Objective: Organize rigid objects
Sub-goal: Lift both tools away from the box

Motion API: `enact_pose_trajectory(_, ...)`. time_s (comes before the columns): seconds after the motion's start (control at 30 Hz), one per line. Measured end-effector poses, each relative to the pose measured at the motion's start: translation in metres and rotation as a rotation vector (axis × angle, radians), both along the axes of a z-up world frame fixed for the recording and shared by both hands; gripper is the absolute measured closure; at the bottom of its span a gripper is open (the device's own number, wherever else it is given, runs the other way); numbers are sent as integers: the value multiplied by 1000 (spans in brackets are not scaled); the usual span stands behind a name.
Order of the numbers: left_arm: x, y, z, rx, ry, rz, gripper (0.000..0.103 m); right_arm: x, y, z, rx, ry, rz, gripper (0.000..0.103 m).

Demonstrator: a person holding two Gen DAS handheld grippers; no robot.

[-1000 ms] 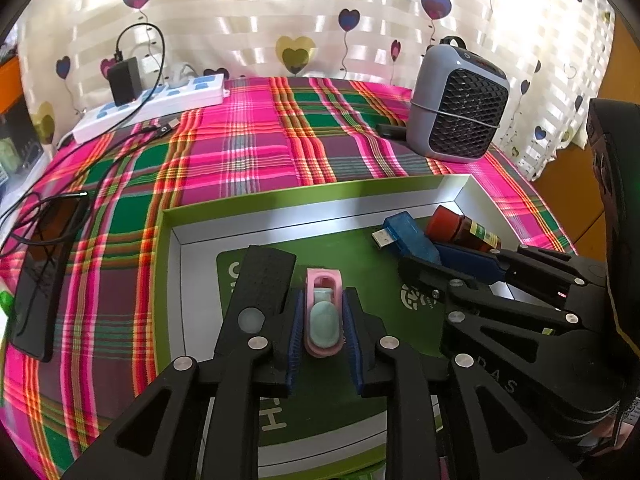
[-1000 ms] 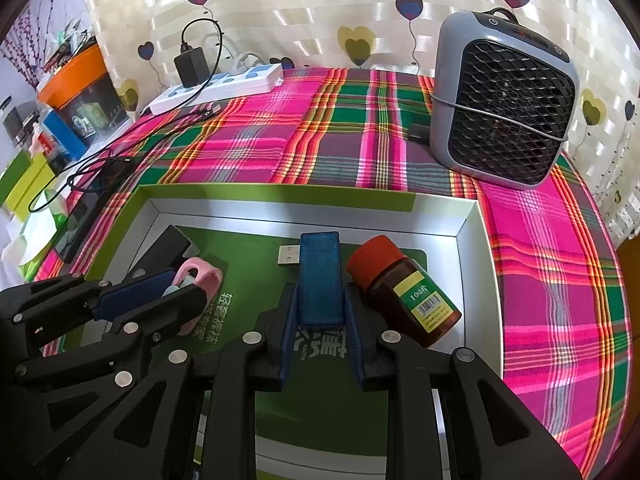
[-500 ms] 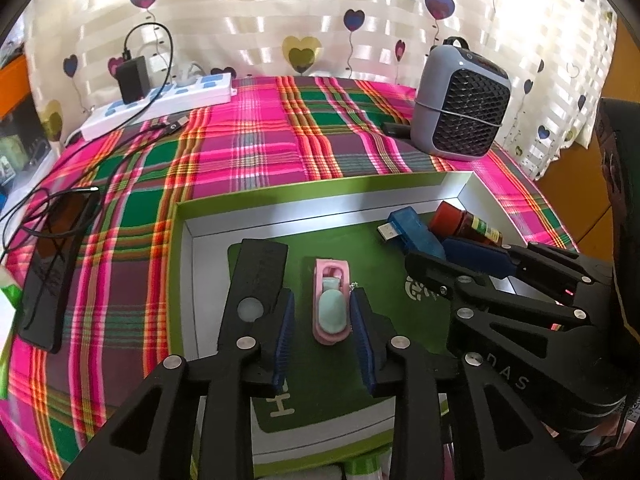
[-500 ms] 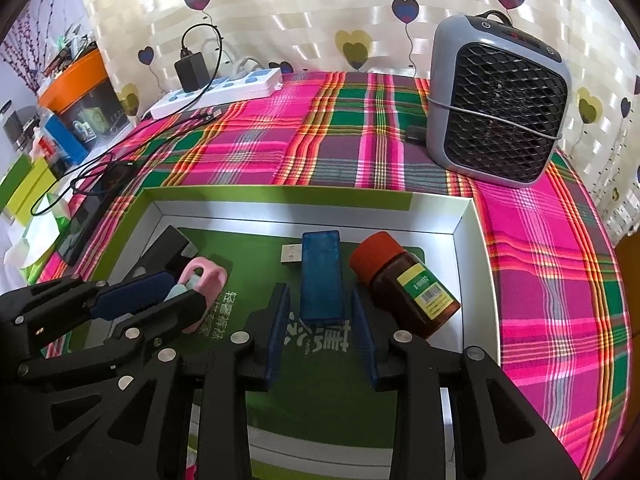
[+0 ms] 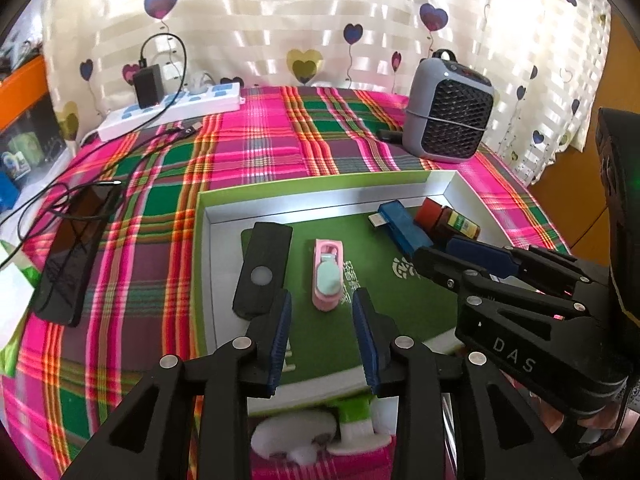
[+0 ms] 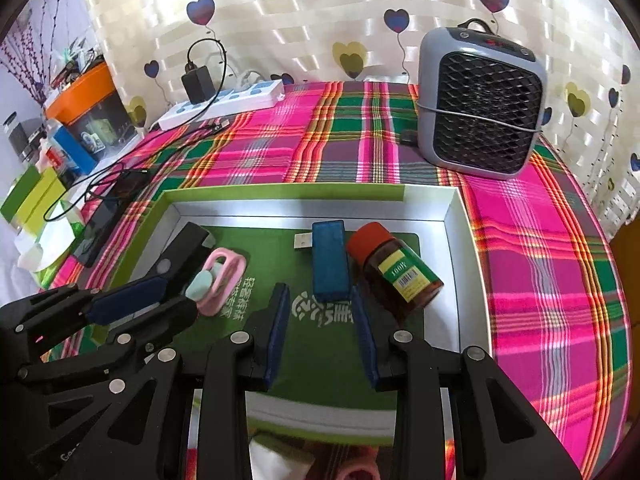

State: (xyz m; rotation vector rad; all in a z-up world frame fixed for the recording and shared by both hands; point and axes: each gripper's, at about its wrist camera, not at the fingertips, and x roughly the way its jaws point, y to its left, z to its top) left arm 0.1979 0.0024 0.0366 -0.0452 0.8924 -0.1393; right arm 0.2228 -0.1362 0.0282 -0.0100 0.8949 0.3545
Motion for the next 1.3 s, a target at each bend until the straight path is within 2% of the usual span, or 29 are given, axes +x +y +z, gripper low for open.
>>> enact_pose_trajectory(0.53,-61,4,16,26,-74,24,72,-49,-9,15,19,-68,-31,70)
enact_pose_trajectory(0.9,-101,26,16,-11,-109,66,72,-91,-20,19,-9,-117,-73,70)
enact_pose_trajectory(1.3,-123,44,1,-49,-72,89,71,-120,-42,4,-15,-107,-128,70)
